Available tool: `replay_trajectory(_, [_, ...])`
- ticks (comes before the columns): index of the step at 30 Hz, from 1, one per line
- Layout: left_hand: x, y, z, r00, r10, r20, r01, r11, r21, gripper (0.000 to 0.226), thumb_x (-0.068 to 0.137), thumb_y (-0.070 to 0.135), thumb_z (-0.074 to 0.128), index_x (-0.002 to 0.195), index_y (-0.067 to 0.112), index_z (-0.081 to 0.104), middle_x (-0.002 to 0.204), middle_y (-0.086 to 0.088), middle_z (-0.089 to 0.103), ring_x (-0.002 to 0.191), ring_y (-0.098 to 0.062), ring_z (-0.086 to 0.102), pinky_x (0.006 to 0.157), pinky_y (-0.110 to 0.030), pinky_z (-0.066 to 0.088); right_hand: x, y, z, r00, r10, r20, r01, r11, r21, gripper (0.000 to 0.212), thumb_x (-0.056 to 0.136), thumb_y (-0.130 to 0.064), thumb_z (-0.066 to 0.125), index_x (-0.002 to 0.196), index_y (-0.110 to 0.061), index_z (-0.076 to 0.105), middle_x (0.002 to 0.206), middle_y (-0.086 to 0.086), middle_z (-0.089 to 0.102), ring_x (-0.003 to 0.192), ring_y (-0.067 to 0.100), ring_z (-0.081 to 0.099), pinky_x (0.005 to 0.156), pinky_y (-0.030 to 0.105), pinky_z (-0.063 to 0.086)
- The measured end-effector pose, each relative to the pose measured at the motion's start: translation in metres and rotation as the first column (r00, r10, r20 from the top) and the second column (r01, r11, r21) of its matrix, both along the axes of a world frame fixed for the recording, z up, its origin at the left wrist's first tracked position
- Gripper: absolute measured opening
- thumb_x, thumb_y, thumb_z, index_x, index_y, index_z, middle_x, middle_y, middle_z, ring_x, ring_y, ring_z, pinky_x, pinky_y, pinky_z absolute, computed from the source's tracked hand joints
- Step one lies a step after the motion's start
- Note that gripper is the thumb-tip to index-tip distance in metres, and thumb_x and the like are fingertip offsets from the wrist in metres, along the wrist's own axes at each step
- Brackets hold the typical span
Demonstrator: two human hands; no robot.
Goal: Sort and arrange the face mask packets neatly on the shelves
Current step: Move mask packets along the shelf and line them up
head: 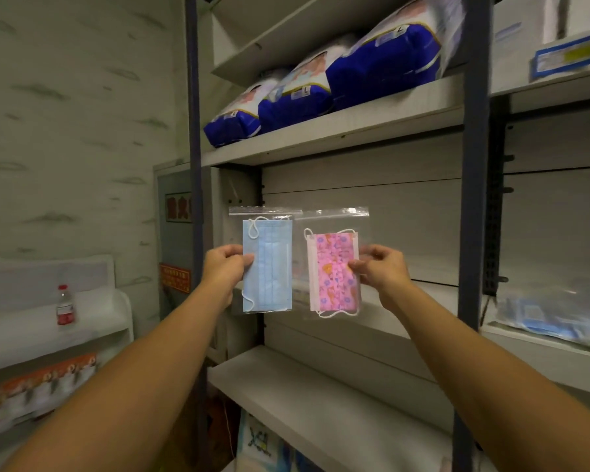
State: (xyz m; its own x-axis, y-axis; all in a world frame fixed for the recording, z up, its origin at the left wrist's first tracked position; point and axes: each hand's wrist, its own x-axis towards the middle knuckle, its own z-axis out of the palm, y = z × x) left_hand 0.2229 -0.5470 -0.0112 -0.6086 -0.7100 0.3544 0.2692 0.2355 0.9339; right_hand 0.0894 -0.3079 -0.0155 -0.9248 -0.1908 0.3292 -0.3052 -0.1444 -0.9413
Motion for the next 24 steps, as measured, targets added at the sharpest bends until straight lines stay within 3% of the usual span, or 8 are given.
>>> replay_trajectory(10, [-0.074,-0.072,-0.003,1.000,-0.010,0.012,0.011,0.999,-0.037,0.007,0.093,0.010,0.068,0.095,0.016,0.065,0.105,-0.006,0.069,0.098,-0.024,0.068,0.093,-0.047,0.057,-0.058,-0.075,-0.002,1.000,0.024,-0.004,-0.024,1.000,0.011,0.015,0.087,0.008,0.070,0.087,-0.004,0.061,0.096,0.013,0.070,0.084,0.024,0.072,0.069,0.037,0.060])
replay_trajectory(14, [-0.108,-0.099,-0.002,0.999,-0.028,0.037,0.029,0.999,-0.042,0.009,0.093,0.010,0.068,0.100,0.016,0.064,0.105,-0.004,0.068,0.098,-0.023,0.068,0.092,-0.045,0.058,-0.092,-0.102,0.008,1.000,-0.005,-0.010,0.005,0.999,0.037,0.013,0.088,0.005,0.071,0.093,-0.003,0.062,0.098,0.013,0.070,0.087,0.025,0.072,0.068,0.035,0.060])
replay_trajectory(19, [-0.145,-0.131,0.013,1.000,-0.027,0.006,0.027,0.999,-0.035,0.011,0.094,0.009,0.068,0.093,0.018,0.063,0.098,-0.002,0.068,0.092,-0.021,0.068,0.084,-0.040,0.059,-0.131,-0.128,0.023,1.000,-0.017,-0.024,0.017,1.000,0.018,0.014,0.087,0.006,0.071,0.096,-0.001,0.062,0.097,0.013,0.070,0.084,0.023,0.071,0.063,0.031,0.058])
replay_trajectory(24, [-0.176,-0.153,0.017,0.999,-0.053,0.005,0.054,0.998,-0.012,0.013,0.093,0.007,0.068,0.105,0.013,0.067,0.103,-0.007,0.072,0.091,-0.023,0.071,0.073,-0.036,0.060,-0.158,-0.147,0.022,0.999,-0.036,-0.024,0.036,0.999,-0.027,0.021,0.084,0.010,0.073,0.083,-0.007,0.060,0.087,0.011,0.067,0.075,0.022,0.068,0.062,0.030,0.056])
